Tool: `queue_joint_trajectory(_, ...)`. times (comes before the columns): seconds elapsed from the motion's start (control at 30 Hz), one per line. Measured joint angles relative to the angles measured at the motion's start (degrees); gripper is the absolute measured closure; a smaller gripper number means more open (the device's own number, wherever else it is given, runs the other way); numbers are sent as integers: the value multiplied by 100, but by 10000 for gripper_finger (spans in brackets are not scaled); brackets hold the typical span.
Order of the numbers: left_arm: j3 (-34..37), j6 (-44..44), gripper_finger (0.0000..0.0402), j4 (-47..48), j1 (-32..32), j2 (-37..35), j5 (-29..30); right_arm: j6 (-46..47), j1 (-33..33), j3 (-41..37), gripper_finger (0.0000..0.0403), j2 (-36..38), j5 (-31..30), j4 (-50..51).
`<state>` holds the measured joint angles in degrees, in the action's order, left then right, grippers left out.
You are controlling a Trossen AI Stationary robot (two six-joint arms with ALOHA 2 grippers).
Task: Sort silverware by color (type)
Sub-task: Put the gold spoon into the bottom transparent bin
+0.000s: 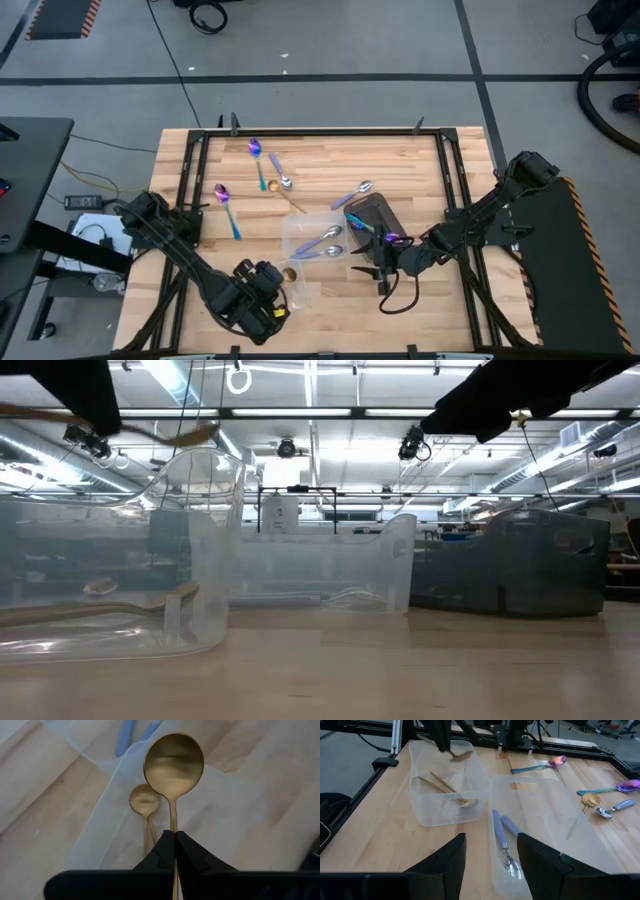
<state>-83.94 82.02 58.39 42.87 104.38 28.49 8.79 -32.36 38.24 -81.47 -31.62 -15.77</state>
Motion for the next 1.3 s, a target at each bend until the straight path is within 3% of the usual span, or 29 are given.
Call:
queue_joint_trajectory(0.43,2,50,393,57,-105,667,-429,-145,0,0,216,0,18,-95)
queue_joint_trajectory(1.0,2,131,387,163,-140,706,-534,-159,-2,0,216,0,125,-131)
queue_joint_trajectory(1.3,2,121,333,201,-181,706,-596,-112,0,0,216,0,127,-129)
